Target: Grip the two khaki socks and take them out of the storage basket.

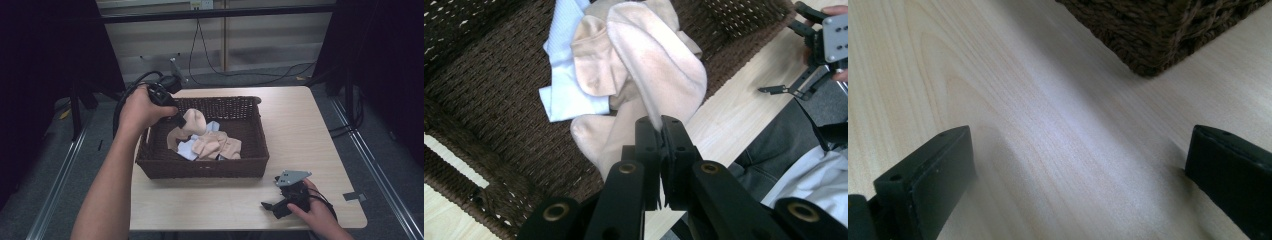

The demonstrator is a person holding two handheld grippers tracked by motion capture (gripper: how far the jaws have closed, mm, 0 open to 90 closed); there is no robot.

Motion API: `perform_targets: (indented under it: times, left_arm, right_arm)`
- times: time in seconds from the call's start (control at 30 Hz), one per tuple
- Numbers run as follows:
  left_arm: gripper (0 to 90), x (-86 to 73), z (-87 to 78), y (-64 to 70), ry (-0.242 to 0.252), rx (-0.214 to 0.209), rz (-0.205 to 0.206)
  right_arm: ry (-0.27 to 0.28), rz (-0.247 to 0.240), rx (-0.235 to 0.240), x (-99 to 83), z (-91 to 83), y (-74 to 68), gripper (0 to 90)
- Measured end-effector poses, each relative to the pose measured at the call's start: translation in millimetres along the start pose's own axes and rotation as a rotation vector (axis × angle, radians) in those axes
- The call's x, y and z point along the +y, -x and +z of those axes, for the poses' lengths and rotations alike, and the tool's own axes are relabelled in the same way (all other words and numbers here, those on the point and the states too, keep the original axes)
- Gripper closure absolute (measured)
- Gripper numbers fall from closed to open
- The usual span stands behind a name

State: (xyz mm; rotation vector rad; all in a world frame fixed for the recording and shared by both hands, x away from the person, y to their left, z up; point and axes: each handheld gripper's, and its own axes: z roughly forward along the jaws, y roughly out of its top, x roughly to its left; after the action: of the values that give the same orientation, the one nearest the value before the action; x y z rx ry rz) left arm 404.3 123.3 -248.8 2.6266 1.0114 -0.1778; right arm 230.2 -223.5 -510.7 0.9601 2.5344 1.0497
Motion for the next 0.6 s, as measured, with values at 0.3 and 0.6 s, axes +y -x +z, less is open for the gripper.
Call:
perform_targets:
  times: [0.3,0.6]
  left_arm:
    - [87.4,-5.3,-4.8,14.9,-0.014,-0.004,0.052]
    - [87.4,-14.2,-1.9,20.5,-0.024,-0.011,0.080]
  right_arm:
    - [0.000,0.000,0.000,0.0,0.0,0.0,0.0]
    - [0.001,-0.001,0.000,0.0,0.1,0.1,0.0]
